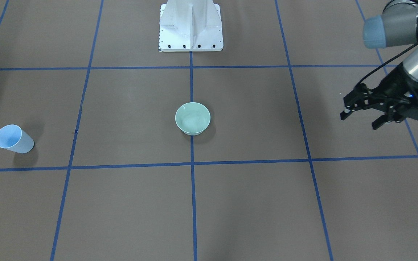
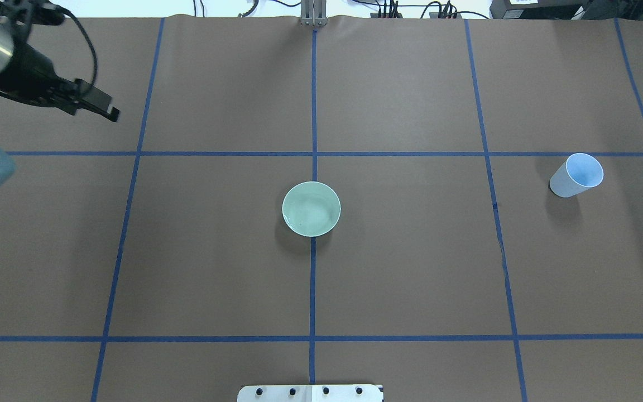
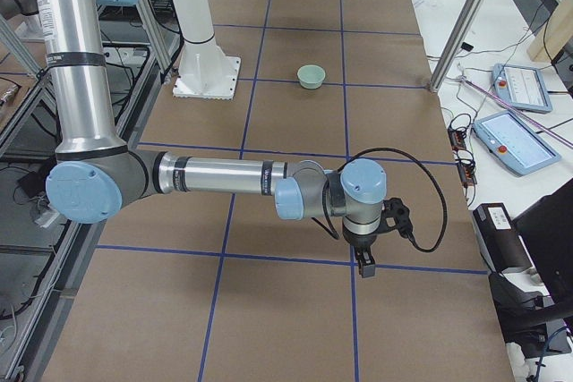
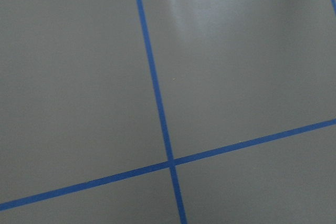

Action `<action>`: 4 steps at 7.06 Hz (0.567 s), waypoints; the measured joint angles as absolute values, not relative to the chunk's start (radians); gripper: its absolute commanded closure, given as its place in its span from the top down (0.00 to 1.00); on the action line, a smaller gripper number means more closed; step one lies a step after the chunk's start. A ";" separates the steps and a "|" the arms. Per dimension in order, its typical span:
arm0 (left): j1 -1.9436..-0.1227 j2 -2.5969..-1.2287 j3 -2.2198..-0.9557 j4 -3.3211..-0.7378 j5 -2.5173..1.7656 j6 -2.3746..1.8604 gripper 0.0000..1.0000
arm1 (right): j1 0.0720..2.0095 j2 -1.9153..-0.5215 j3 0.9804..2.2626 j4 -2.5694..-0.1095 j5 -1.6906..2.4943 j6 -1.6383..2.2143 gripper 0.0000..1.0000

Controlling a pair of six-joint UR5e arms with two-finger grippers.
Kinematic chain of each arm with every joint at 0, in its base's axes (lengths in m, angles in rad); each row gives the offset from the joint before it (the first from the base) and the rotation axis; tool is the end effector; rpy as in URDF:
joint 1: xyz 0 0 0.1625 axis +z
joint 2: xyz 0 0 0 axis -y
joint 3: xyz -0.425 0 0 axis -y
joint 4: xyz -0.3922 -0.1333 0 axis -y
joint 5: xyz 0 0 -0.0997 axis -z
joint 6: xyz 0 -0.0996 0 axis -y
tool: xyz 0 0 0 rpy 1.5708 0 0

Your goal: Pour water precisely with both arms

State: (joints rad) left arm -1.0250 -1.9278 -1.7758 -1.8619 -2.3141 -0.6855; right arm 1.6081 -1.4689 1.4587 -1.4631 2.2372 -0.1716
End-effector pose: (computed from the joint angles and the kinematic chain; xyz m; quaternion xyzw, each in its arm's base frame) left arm 0.2558 -0.5481 0.3248 0.1238 0.4925 0.0907 0.8567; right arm 0.0919 -0.5392 0.6575 0.0799 -0.3201 -0.0792 0.9407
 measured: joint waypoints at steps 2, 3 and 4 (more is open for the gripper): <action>-0.877 -2.024 -1.753 -1.878 -2.203 -0.952 1.00 | 1.606 -1.485 1.414 -1.467 2.235 -0.171 1.00; -0.791 -2.074 -1.729 -1.868 -2.124 -1.041 1.00 | 1.606 -1.490 1.403 -1.467 2.236 -0.168 1.00; -0.720 -2.136 -1.692 -1.849 -2.071 -1.116 1.00 | 1.606 -1.494 1.399 -1.467 2.236 -0.167 1.00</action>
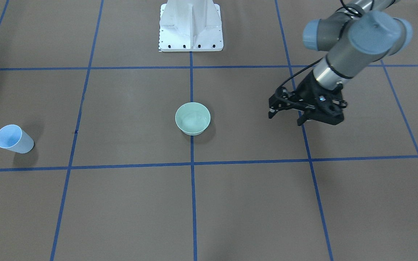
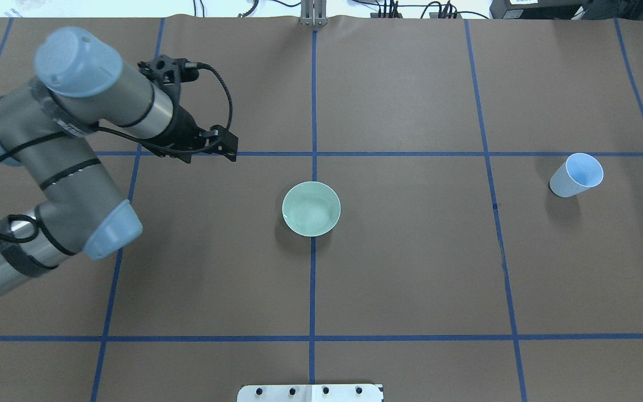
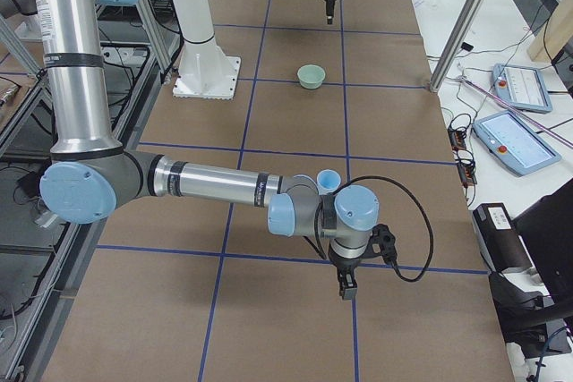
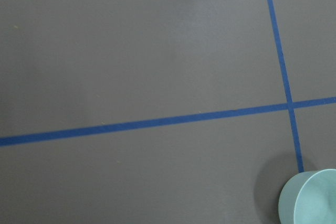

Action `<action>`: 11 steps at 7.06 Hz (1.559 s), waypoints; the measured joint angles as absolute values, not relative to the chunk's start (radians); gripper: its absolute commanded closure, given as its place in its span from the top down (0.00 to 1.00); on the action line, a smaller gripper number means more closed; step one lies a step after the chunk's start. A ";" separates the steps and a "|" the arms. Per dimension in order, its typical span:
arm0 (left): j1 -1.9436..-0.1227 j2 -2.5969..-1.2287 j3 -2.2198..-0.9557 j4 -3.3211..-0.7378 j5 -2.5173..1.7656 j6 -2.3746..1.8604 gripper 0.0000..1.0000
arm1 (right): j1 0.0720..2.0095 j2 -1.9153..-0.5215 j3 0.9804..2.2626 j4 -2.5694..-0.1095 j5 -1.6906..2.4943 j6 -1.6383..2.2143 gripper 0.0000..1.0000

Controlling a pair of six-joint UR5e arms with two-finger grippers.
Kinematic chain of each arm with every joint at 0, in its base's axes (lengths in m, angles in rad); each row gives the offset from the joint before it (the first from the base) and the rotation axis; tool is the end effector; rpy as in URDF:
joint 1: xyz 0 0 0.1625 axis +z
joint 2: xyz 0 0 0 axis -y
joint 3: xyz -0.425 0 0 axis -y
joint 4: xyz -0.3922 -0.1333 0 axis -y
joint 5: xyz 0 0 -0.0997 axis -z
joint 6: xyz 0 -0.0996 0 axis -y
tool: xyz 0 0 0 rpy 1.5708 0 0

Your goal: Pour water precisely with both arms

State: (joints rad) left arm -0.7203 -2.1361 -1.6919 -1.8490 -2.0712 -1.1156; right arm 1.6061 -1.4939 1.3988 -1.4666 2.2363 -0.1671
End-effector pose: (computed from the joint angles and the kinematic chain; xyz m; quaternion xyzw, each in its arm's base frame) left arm 0.4394 -0.4994 0.2407 0.0666 0.4956 0.0004 0.8660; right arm 0.0902 -0.5206 0.7009 0.0373 -0.3245 -0.0637 0.9430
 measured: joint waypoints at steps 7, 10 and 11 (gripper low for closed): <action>-0.512 -2.299 -1.512 -1.816 -1.865 -1.261 0.11 | 1.606 -1.497 1.396 -1.476 2.238 -0.163 1.00; -0.500 -2.328 -1.480 -1.813 -1.856 -1.259 0.00 | 1.606 -1.498 1.396 -1.476 2.238 -0.163 1.00; -0.500 -2.329 -1.480 -1.813 -1.856 -1.257 0.00 | 1.606 -1.498 1.396 -1.475 2.238 -0.163 1.00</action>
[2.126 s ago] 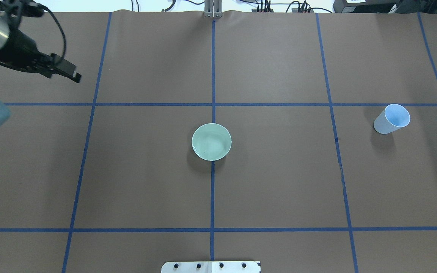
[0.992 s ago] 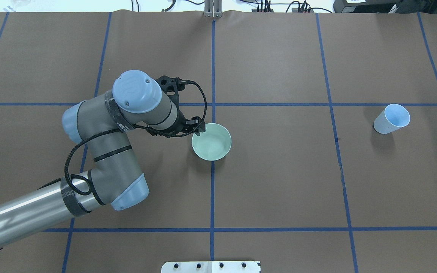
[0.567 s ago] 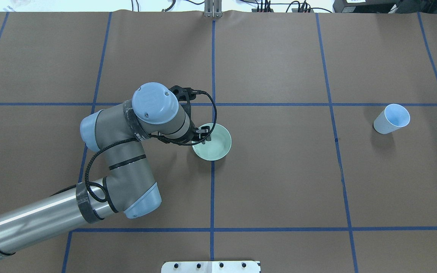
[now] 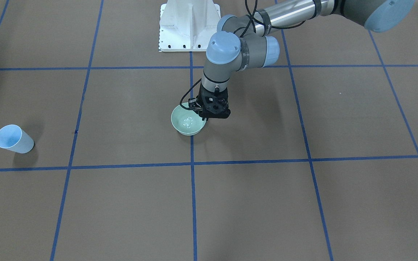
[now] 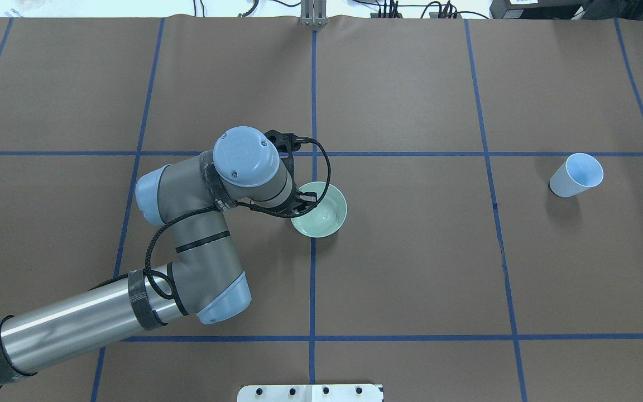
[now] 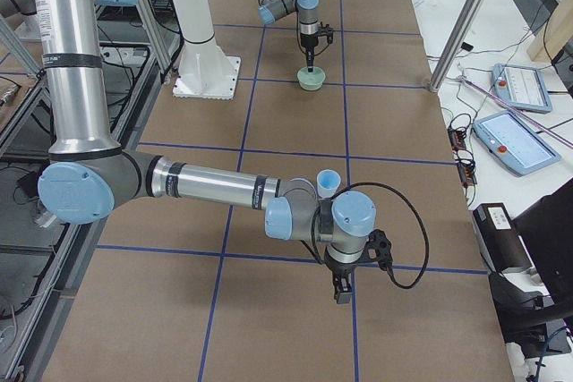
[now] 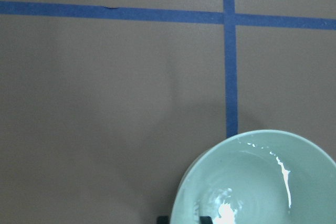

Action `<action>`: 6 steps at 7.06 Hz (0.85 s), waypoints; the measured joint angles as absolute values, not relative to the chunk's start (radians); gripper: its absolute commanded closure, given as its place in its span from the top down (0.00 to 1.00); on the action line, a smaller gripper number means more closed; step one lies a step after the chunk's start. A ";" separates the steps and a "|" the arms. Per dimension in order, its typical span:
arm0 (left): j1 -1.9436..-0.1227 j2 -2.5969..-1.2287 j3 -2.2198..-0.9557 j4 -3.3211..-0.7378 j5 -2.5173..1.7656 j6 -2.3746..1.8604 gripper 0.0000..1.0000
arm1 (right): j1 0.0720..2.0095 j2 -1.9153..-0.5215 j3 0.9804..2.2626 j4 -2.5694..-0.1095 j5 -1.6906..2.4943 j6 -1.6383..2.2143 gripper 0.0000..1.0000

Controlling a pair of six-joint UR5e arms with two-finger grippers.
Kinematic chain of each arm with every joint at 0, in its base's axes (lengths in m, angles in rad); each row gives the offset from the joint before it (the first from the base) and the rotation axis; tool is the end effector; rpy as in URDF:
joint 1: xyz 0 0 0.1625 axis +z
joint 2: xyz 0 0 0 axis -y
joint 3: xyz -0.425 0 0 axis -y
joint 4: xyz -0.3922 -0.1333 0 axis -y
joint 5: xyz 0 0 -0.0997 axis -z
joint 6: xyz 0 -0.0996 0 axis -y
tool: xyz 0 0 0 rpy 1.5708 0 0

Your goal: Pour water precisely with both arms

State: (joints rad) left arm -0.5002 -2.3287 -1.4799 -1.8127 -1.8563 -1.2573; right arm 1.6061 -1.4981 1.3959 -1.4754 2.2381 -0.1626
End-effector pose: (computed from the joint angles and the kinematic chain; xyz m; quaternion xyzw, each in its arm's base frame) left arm 0.5962 -0.4458 0.2086 0.0546 0.4496 -0.0207 0.8913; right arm 0.0900 -0.5173 0.7053 0.0292 -0.3262 -0.0590 0.9430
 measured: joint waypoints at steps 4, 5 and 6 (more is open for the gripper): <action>-0.557 -2.306 -1.622 -1.689 -1.917 -1.148 0.00 | 1.606 -1.507 1.396 -1.469 2.238 -0.163 1.00; -0.592 -2.247 -1.712 -1.635 -1.955 -1.065 0.00 | 1.606 -1.511 1.397 -1.468 2.239 -0.163 1.00; -0.638 -2.159 -1.794 -1.613 -1.996 -0.974 0.00 | 1.605 -1.516 1.397 -1.466 2.239 -0.164 1.00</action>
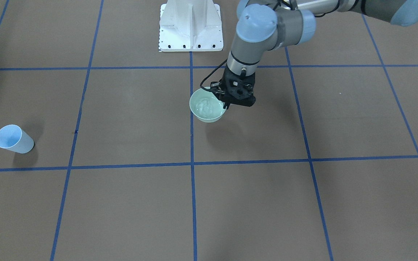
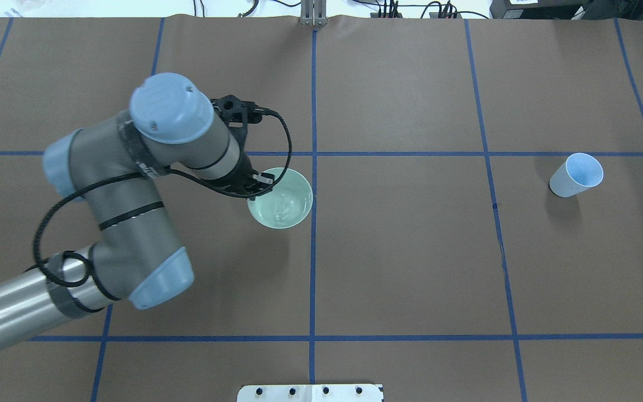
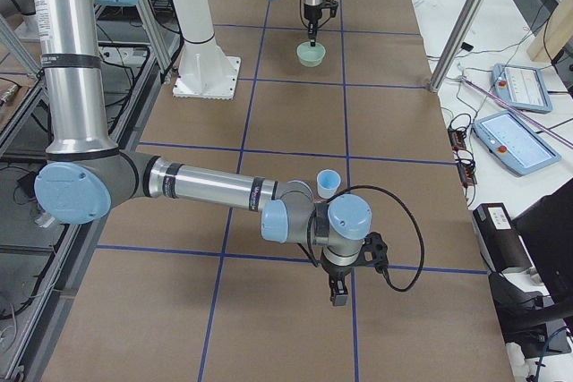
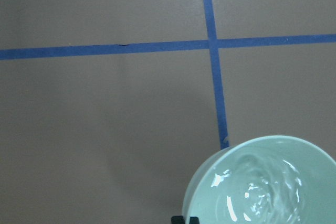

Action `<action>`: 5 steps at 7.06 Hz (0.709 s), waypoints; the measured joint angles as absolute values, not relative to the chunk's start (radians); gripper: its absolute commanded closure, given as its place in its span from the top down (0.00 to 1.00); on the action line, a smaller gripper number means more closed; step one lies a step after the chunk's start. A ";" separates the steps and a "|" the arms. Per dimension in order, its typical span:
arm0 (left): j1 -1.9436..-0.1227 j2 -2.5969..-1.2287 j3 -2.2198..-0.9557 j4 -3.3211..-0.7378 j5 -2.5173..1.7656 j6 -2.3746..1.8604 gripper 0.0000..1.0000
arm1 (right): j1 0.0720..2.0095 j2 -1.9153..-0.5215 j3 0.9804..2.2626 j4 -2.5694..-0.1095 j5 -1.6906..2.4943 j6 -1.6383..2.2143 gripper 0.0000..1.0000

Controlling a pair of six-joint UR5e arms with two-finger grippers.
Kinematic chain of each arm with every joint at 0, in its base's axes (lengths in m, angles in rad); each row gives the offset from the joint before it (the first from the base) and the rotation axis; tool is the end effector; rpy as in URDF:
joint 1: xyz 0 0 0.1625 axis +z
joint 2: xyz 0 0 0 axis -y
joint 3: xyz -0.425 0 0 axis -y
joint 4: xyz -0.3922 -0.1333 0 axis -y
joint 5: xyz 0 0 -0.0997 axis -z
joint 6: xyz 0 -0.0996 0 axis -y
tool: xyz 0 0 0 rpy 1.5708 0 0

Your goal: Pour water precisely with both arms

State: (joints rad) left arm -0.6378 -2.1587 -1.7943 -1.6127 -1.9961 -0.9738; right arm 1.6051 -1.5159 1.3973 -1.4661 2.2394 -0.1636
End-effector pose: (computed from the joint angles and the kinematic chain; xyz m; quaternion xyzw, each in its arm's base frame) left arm 0.4590 -0.4549 0.2162 0.0775 0.4411 0.0692 0.8914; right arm 0.0891 -0.5086 0.7128 0.0259 -0.3271 -0.0587 0.9428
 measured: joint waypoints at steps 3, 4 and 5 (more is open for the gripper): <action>-0.810 -1.884 -1.896 -1.678 -2.101 -0.669 0.00 | 1.606 -1.520 1.399 -1.465 2.240 -0.165 1.00; -0.878 -1.796 -1.891 -1.733 -2.156 -0.562 0.00 | 1.606 -1.521 1.400 -1.465 2.240 -0.165 1.00; -0.940 -1.719 -1.883 -1.766 -2.207 -0.455 0.00 | 1.606 -1.521 1.401 -1.465 2.240 -0.166 1.00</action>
